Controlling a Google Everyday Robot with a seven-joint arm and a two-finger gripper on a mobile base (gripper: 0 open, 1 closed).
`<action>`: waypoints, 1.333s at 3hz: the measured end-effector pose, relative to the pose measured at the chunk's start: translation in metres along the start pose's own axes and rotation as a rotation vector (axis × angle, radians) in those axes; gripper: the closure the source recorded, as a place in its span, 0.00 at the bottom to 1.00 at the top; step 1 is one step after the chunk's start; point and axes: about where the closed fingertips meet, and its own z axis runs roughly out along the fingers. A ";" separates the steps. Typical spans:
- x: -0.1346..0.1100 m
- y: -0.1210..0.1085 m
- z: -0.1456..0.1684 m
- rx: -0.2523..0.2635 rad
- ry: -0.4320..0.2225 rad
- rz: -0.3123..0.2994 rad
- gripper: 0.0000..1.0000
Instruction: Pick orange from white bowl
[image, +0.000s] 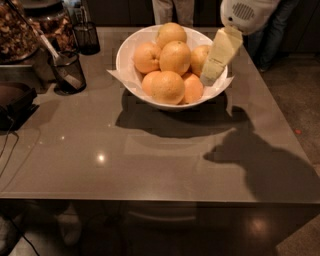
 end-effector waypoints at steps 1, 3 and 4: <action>-0.006 -0.001 0.000 0.008 -0.015 0.002 0.00; -0.037 -0.001 0.003 0.041 -0.058 0.003 0.00; -0.068 -0.001 0.011 0.035 -0.037 -0.027 0.00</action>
Offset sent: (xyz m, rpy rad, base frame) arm 0.0007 0.0037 0.0002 0.0347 -0.0530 -0.0200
